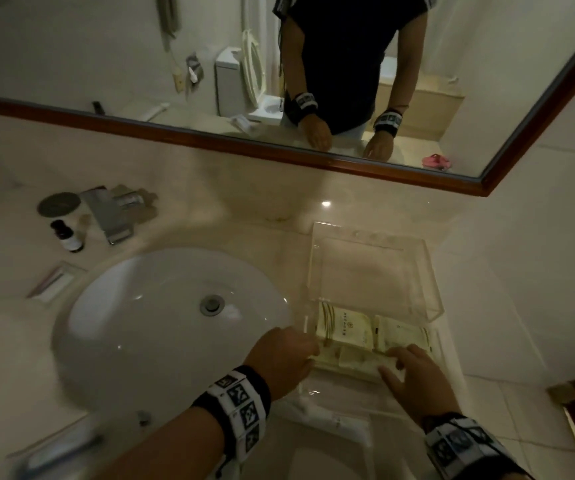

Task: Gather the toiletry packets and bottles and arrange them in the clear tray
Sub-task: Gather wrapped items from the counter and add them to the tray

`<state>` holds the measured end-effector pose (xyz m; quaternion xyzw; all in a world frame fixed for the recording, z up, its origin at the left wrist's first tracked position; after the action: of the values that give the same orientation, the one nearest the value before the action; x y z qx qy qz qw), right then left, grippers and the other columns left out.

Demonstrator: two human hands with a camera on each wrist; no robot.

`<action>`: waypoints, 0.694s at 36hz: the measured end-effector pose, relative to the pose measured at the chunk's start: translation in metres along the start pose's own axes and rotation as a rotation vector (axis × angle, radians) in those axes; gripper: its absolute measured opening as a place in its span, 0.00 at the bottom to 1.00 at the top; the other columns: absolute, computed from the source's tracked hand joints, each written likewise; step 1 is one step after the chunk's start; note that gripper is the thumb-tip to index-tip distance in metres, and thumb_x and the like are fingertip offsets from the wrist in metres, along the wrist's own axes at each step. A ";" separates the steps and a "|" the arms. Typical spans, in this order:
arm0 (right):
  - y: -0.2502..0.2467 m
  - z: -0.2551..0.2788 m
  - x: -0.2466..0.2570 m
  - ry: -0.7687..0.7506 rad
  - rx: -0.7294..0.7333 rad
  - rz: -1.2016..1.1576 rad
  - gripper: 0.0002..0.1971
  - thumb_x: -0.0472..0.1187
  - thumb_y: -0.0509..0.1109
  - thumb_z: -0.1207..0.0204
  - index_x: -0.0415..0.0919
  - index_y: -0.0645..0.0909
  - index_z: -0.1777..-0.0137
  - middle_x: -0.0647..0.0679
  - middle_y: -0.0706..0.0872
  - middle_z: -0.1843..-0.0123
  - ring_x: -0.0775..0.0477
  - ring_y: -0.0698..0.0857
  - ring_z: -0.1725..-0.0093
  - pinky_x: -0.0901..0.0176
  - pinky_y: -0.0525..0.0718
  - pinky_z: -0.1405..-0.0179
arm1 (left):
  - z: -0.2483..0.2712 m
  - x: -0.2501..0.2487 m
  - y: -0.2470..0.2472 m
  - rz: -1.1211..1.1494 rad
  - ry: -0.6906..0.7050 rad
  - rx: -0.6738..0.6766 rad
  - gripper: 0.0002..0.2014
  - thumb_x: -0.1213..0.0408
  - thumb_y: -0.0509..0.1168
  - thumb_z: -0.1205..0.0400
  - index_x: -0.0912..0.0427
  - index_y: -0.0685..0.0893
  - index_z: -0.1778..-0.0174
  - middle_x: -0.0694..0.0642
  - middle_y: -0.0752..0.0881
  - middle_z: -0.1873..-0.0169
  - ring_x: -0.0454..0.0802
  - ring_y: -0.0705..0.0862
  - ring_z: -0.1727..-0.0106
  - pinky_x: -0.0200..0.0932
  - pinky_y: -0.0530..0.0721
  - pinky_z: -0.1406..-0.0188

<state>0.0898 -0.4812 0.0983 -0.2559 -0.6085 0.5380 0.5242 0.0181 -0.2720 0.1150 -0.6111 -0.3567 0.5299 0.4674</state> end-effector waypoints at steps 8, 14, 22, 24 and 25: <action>0.000 -0.019 0.108 -0.224 -0.010 -0.018 0.10 0.46 0.69 0.25 0.48 0.83 0.45 0.57 0.74 0.56 0.56 0.75 0.61 0.63 0.71 0.62 | 0.045 0.051 -0.031 -0.028 -0.080 -0.098 0.05 0.66 0.67 0.28 0.55 0.82 0.70 0.53 0.83 0.76 0.54 0.80 0.76 0.37 0.68 0.76; 0.028 -0.025 0.191 -0.347 0.102 -0.017 0.10 0.49 0.65 0.22 0.51 0.80 0.43 0.55 0.78 0.49 0.58 0.74 0.57 0.66 0.70 0.57 | 0.098 0.096 -0.057 -0.043 -0.210 -0.119 0.04 0.64 0.64 0.27 0.55 0.83 0.67 0.53 0.84 0.73 0.54 0.82 0.73 0.42 0.79 0.75; 0.069 -0.013 0.280 -0.489 0.265 0.053 0.13 0.50 0.62 0.20 0.50 0.78 0.39 0.53 0.80 0.43 0.52 0.78 0.57 0.62 0.78 0.53 | 0.176 0.160 -0.080 -0.057 -0.381 -0.160 0.08 0.63 0.60 0.24 0.58 0.85 0.61 0.57 0.87 0.67 0.58 0.84 0.68 0.48 0.81 0.69; 0.080 -0.010 0.298 -0.520 0.285 0.059 0.13 0.50 0.62 0.20 0.51 0.78 0.38 0.53 0.80 0.43 0.53 0.77 0.57 0.63 0.75 0.55 | 0.194 0.174 -0.083 -0.078 -0.407 -0.171 0.08 0.62 0.61 0.25 0.56 0.85 0.64 0.54 0.86 0.71 0.56 0.84 0.72 0.44 0.81 0.74; 0.085 -0.009 0.306 -0.532 0.293 0.060 0.13 0.50 0.62 0.20 0.52 0.78 0.38 0.53 0.80 0.42 0.54 0.75 0.58 0.64 0.74 0.56 | 0.202 0.180 -0.085 -0.077 -0.423 -0.169 0.06 0.63 0.63 0.26 0.56 0.85 0.64 0.54 0.86 0.71 0.56 0.84 0.72 0.44 0.82 0.73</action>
<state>-0.0216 -0.1855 0.1291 -0.0453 -0.6324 0.6835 0.3617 -0.1419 -0.0393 0.1392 -0.5094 -0.5130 0.5963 0.3490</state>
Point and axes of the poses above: each hand's wrist, its own z-axis away from the middle knuckle, its own y-axis out of the palm, x = y × z, the point moved 5 cm from there along -z, towards the middle knuckle
